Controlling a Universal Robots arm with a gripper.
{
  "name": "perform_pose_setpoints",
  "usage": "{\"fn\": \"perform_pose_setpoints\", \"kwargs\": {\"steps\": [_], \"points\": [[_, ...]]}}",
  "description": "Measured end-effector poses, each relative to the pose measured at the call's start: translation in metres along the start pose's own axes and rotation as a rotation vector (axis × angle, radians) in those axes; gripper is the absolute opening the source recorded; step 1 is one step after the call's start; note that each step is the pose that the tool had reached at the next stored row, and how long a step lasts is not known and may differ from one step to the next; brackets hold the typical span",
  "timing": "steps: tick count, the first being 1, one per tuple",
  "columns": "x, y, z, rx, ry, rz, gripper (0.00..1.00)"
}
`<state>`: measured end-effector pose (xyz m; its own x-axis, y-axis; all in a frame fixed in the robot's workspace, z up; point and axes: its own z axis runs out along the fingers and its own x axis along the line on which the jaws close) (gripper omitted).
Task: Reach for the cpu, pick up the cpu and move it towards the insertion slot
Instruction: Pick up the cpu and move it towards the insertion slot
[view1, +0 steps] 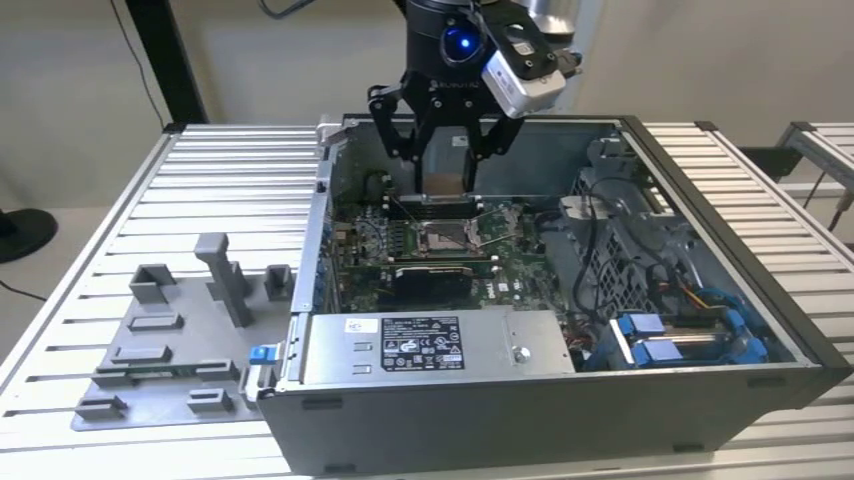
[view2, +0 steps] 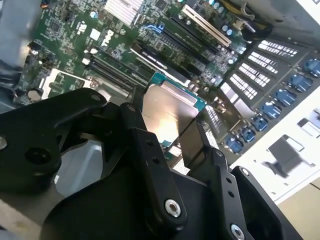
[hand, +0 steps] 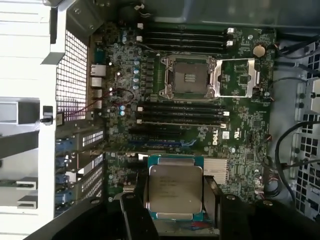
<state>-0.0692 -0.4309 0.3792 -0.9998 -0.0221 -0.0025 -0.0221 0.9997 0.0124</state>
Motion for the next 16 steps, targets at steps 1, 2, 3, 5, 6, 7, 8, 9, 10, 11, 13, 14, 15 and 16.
{"fn": "perform_pose_setpoints", "kwargs": {"steps": [1,2,3,5,6,7,8,9,10,11,13,14,15,16], "points": [[-0.0024,0.0014,0.0003,0.0000,0.0000,0.000,0.00],[-0.0050,0.0028,0.0007,-0.0001,0.0000,0.000,0.00],[-0.0075,0.0042,0.0009,0.0000,0.0000,0.000,0.00],[-0.0111,0.0070,0.0015,-0.0001,-0.0003,0.000,0.00],[-0.0122,0.0081,0.0017,0.0000,-0.0005,0.000,0.00],[-0.0133,0.0089,0.0019,0.0000,-0.0006,0.000,0.00],[-0.0143,0.0097,0.0020,0.0000,-0.0006,0.000,0.00],[-0.0153,0.0106,0.0022,0.0000,-0.0007,0.000,0.00],[-0.0163,0.0114,0.0022,0.0001,-0.0006,0.000,0.00],[-0.0167,0.0120,0.0023,0.0000,-0.0007,0.000,0.00],[-0.0168,0.0122,0.0024,0.0000,-0.0007,0.000,0.00],[-0.0169,0.0122,0.0023,0.0000,-0.0007,0.000,0.00],[-0.0170,0.0122,0.0024,-0.0001,-0.0007,0.000,0.00],[-0.0170,0.0122,0.0023,0.0000,-0.0007,0.000,0.00]]}}
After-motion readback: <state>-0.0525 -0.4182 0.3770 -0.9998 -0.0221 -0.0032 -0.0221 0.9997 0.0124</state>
